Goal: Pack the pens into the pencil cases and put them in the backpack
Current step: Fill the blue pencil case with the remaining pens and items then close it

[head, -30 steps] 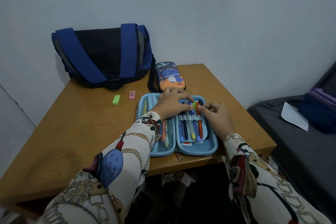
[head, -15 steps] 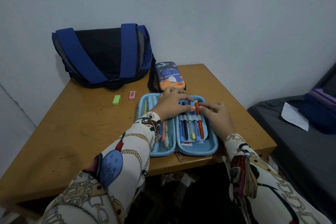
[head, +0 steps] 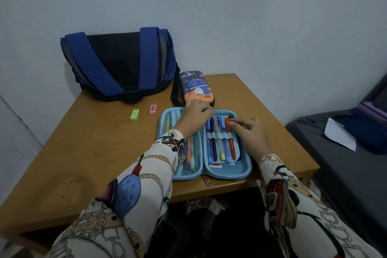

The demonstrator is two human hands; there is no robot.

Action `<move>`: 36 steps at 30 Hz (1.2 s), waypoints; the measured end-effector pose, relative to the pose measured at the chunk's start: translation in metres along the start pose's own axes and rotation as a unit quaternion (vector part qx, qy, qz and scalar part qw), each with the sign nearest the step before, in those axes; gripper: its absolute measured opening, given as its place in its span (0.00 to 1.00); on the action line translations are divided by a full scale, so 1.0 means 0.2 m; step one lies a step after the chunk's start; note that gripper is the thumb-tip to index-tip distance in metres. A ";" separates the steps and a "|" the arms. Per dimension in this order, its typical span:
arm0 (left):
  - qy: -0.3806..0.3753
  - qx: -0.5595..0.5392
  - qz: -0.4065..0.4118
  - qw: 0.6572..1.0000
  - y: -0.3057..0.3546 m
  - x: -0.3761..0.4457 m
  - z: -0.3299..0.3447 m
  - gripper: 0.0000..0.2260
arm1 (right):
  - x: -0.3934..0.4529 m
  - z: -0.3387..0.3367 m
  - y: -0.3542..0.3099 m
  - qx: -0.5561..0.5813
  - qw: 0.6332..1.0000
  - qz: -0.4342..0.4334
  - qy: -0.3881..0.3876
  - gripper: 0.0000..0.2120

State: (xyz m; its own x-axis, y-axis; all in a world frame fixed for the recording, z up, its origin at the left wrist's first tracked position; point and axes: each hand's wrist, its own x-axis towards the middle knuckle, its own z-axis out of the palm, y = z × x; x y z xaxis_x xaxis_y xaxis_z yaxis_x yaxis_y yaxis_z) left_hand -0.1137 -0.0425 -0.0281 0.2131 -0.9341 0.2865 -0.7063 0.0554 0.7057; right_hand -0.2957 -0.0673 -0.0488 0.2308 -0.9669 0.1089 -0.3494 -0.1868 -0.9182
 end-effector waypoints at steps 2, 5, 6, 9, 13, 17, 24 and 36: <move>-0.003 0.000 -0.009 1.000 0.00 0.00 0.00 0.08 | 0.00 0.00 0.00 0.000 1.000 0.004 0.000 0.06; -0.020 0.016 -0.010 1.000 0.00 -0.01 -0.01 0.08 | 0.00 0.00 0.00 0.003 1.000 0.006 0.001 0.07; -0.021 0.020 -0.009 1.000 0.00 -0.01 0.00 0.09 | 0.00 0.00 0.00 0.006 1.000 0.006 0.002 0.07; -0.024 0.028 -0.004 0.999 0.00 -0.01 0.00 0.10 | 0.00 0.00 0.00 0.006 1.000 0.005 0.000 0.06; -0.028 0.029 -0.002 0.999 0.00 -0.01 -0.01 0.09 | 0.00 0.00 0.01 -0.002 1.000 0.000 -0.001 0.06; -0.038 0.024 -0.005 0.999 0.00 -0.01 0.00 0.08 | 0.01 0.00 0.02 0.000 1.000 0.003 0.002 0.04; 0.027 -0.058 -0.028 0.998 0.01 -0.01 -0.02 0.09 | 0.00 0.00 0.01 0.001 1.000 0.007 0.002 0.05; 0.006 0.009 -0.018 1.000 -0.02 0.00 0.00 0.05 | 0.00 0.00 0.01 0.004 1.000 0.008 -0.001 0.06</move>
State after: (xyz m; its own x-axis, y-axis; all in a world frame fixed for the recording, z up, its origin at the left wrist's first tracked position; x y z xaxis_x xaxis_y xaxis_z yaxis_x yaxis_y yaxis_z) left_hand -0.1115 -0.0421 -0.0305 0.2473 -0.9307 0.2694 -0.7106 0.0148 0.7035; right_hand -0.2957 -0.0678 -0.0502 0.2273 -0.9693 0.0940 -0.3453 -0.1704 -0.9229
